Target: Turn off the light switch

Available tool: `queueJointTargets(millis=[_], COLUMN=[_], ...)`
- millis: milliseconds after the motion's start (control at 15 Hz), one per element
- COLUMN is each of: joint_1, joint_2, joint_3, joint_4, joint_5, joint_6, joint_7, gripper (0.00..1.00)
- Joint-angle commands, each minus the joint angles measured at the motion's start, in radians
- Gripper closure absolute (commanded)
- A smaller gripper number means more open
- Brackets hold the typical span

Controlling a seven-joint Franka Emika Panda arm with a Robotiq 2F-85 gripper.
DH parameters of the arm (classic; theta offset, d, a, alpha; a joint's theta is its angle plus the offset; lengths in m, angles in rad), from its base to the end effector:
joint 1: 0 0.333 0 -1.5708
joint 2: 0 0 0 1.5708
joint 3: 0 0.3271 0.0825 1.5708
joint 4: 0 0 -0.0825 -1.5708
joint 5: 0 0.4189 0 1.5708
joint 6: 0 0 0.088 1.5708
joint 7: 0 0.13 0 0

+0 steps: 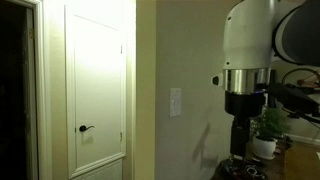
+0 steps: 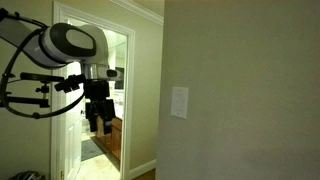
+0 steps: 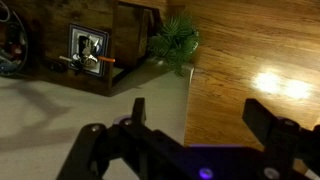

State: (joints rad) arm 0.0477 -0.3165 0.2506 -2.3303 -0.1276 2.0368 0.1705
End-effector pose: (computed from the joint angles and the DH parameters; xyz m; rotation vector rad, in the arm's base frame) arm 0.4635 0.1344 0.4331 2.9454 0.2556 0.0810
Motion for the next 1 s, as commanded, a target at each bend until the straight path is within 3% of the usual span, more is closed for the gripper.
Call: queueJointTargets(millis=[0, 400, 933], joint_1=[0.027, 0.024, -0.024], joint_2=[0.003, 0.002, -0.007], joint_3=[-0.024, -0.027, -0.112], joint_4=[0.002, 0.0, -0.022], joint_5=[-0.009, -0.011, -0.023], joint_6=[-0.003, 0.002, 0.091], joint_7=[0.007, 0.012, 0.026], gripper=[0.0, 0.0, 0.0])
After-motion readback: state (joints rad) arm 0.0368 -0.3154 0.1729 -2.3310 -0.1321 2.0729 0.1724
